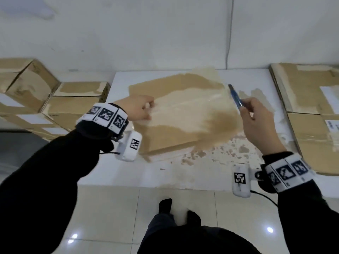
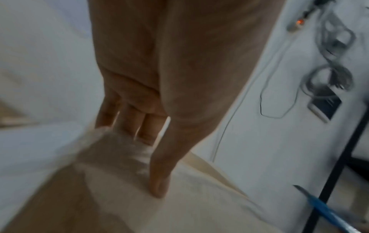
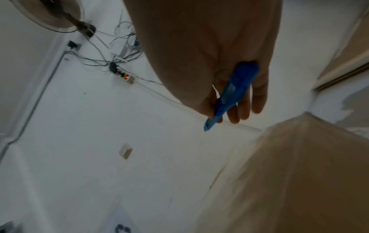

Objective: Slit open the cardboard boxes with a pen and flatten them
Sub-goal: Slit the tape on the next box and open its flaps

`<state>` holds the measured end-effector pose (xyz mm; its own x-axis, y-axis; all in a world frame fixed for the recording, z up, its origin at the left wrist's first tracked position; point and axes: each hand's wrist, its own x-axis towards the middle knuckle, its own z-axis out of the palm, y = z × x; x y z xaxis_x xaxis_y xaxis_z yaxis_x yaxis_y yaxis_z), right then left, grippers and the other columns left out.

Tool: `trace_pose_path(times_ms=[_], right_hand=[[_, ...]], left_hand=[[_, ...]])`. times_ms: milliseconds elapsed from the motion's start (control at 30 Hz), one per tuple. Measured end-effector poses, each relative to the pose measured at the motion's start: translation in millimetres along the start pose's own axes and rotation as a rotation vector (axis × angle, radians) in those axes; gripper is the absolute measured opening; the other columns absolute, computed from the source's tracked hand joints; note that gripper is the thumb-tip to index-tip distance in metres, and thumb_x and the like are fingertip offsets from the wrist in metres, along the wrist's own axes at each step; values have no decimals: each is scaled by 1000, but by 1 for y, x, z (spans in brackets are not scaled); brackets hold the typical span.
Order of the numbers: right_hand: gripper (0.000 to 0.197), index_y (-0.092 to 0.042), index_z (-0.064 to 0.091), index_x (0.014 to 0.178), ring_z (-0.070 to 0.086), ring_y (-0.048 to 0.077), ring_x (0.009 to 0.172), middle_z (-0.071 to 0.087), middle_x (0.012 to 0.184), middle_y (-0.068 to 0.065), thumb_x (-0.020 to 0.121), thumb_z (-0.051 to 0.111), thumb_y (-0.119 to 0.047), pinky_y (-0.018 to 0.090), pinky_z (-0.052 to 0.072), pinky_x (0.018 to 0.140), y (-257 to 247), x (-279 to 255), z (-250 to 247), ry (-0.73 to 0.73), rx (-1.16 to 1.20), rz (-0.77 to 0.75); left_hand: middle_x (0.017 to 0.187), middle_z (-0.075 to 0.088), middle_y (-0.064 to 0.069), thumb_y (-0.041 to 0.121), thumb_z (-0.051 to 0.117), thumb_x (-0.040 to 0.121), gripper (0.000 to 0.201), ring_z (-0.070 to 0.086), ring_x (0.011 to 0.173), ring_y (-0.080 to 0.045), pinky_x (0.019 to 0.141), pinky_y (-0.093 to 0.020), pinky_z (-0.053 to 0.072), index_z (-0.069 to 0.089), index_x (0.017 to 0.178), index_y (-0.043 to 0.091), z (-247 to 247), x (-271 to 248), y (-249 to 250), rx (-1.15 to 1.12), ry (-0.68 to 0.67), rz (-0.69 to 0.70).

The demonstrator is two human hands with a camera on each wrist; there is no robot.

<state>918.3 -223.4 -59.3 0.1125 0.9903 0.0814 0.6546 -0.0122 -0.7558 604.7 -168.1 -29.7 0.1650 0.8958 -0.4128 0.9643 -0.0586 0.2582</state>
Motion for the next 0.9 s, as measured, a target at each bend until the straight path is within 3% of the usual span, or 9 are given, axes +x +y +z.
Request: trace_pose_path(times_ms=[100, 167, 267, 367, 467, 567, 667, 767, 900], right_hand=[[19, -10, 40, 118, 53, 26, 82, 55, 104, 10, 102, 32, -15, 39, 50, 70, 13, 2, 12, -122, 218, 252], [14, -13, 34, 116, 54, 27, 79, 53, 96, 10, 102, 29, -13, 44, 52, 69, 15, -9, 24, -141, 445, 365], [10, -16, 31, 112, 59, 25, 84, 53, 103, 8, 103, 28, -13, 38, 55, 64, 7, -27, 43, -110, 614, 414], [13, -15, 35, 115, 61, 20, 87, 53, 105, 5, 103, 29, -13, 40, 59, 65, 3, -40, 58, -225, 756, 453], [15, -17, 44, 114, 62, 12, 78, 54, 103, 3, 101, 37, -15, 33, 58, 56, 10, -43, 54, -259, 554, 329], [17, -20, 56, 108, 53, 15, 53, 60, 87, 4, 98, 45, -14, 17, 41, 43, 28, -39, 33, -261, 314, 155], [20, -29, 59, 108, 44, 12, 46, 64, 78, -1, 97, 48, -15, 23, 39, 46, 34, -40, 14, -416, 248, 61], [25, -28, 61, 115, 41, 3, 39, 66, 80, 0, 97, 50, -15, 16, 35, 44, 33, -40, 11, -483, 167, -2], [27, -22, 63, 118, 41, 4, 40, 66, 80, 0, 96, 50, -13, 12, 32, 42, 28, -39, 19, -468, 201, -26]], left_hand=[[105, 60, 1, 19, 56, 88, 18, 55, 101, -23, 89, -34, 36, 51, 100, 31, -11, 2, -7, 91, 38, -21], [104, 62, 6, 30, 56, 88, 10, 55, 106, -20, 99, -37, 27, 55, 97, 33, -5, 7, 3, 75, 56, 18], [105, 64, 10, 61, 52, 79, 34, 56, 105, -14, 101, -34, 24, 58, 97, 32, 24, 9, 44, 58, 41, 182], [101, 63, 8, 67, 61, 71, 48, 57, 98, -14, 97, -37, 35, 61, 96, 27, 62, 3, 98, 22, -74, 326], [106, 59, 4, 62, 72, 67, 57, 53, 100, -17, 93, -36, 36, 59, 105, 21, 76, 1, 119, 197, -76, 348], [114, 56, 7, 61, 75, 64, 65, 48, 108, -14, 103, -37, 28, 56, 113, 23, 66, -1, 107, 259, -72, 321], [116, 53, 9, 65, 71, 65, 68, 46, 113, -13, 111, -40, 18, 52, 117, 25, 59, -4, 94, 360, -70, 305], [107, 49, 14, 65, 65, 70, 60, 46, 115, -12, 114, -43, 8, 49, 116, 30, 55, -7, 86, 377, -39, 303], [113, 52, 14, 44, 63, 81, 41, 42, 121, -8, 114, -46, -7, 52, 119, 33, 53, -7, 76, 263, -37, 302]])
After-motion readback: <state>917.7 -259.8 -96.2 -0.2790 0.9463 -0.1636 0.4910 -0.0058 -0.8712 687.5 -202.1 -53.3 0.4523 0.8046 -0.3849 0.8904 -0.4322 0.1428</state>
